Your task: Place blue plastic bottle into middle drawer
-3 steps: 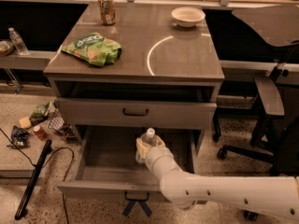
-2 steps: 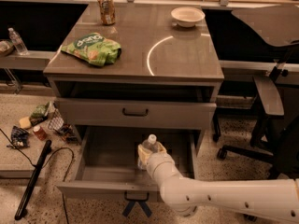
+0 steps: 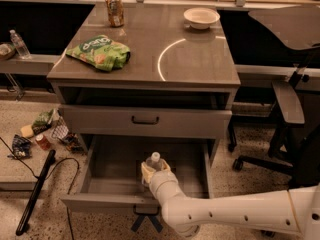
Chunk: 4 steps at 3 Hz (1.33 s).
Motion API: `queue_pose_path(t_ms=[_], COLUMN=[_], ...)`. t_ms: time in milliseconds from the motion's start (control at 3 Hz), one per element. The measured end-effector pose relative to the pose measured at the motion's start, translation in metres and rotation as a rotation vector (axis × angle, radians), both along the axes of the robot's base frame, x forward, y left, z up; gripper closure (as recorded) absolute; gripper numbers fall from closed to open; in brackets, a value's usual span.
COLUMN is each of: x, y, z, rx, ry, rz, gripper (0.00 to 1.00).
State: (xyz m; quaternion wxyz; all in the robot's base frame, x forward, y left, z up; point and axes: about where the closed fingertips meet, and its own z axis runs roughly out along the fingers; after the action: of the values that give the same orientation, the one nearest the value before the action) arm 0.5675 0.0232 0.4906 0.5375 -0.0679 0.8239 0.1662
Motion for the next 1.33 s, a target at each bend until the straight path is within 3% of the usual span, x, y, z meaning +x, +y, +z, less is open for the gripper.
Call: queue_pose_path(t_ms=[667,1000,1333], x=[-0.008,-0.010,-0.011], y=[0.000,0.000,-0.032], z=[-0.004,0.007,0.039], rx=[-0.044,-0.055,-0.053], ry=[-0.020,-0.044,-0.068], rz=[-0.012,-0.013,-0.020], gripper=[0.00,0.00,0.00])
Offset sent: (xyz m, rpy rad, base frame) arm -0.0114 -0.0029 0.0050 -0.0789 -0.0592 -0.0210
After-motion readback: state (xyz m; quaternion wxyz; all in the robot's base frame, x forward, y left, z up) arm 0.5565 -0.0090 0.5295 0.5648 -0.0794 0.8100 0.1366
